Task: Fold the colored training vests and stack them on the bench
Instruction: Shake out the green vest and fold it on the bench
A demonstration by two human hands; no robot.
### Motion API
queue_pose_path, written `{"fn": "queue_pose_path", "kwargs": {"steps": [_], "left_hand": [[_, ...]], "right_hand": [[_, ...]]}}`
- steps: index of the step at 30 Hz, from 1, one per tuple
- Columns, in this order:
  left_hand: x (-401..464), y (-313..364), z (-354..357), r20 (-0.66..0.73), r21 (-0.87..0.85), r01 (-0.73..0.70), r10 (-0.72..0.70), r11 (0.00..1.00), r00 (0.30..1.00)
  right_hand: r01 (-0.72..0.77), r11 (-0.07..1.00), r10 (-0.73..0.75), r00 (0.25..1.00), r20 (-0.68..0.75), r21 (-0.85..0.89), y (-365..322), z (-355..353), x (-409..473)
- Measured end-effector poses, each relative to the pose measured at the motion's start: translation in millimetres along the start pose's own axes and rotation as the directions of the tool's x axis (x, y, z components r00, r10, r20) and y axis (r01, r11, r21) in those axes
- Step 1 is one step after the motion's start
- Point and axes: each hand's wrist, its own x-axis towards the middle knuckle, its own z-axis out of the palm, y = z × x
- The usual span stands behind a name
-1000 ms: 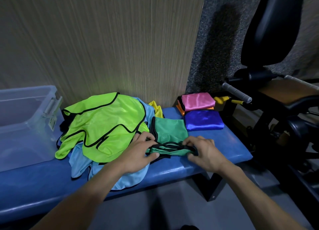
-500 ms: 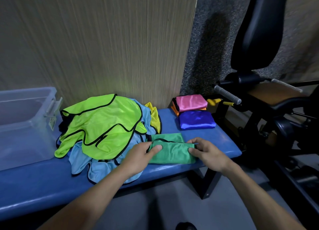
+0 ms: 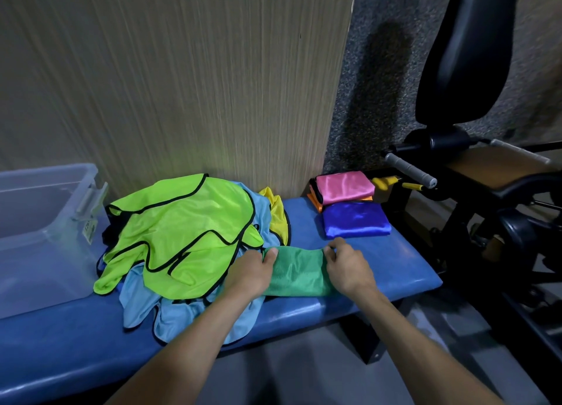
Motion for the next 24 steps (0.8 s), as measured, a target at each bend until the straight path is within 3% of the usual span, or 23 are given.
{"fn": "queue_pose_path", "kwargs": {"steps": [3, 7, 13, 18, 20, 24], "left_hand": [[2.8, 7.3, 0.8, 0.002, 0.08, 0.023, -0.023, 0.997, 1.0], [-1.4, 12.8, 1.9, 0.031, 0.155, 0.013, -0.018, 0.988, 0.999], [-9.6, 5.5, 9.3, -0.003, 0.061, -0.012, 0.012, 0.998, 1.0], [-17.4, 15.0, 5.2, -0.027, -0.159, 0.012, -0.016, 0.987, 1.0], [-18.3, 17.6, 4.4, -0.025, -0.155, 0.006, -0.01, 0.988, 1.0], [-16.7, 24.9, 1.5, 0.059, -0.045, -0.047, 0.049, 0.998, 0.997]], "right_hand": [[0.016, 0.979, -0.024, 0.999, -0.035, -0.203, -6.1, 4.6, -1.4], [-0.009, 0.974, -0.002, 0.999, -0.05, -0.225, -15.1, 12.9, -1.1], [-0.122, 0.986, 0.125, 0.992, 0.012, -0.115, -18.5, 11.9, 5.5], [-0.079, 0.984, 0.092, 0.993, -0.073, 0.163, -18.8, 7.8, 7.5], [-0.072, 0.962, 0.097, 0.992, -0.083, 0.263, -16.5, 4.8, 10.6], [-0.065, 0.96, 0.089, 0.993, -0.078, 0.272, -8.4, 3.6, 16.4]]}}
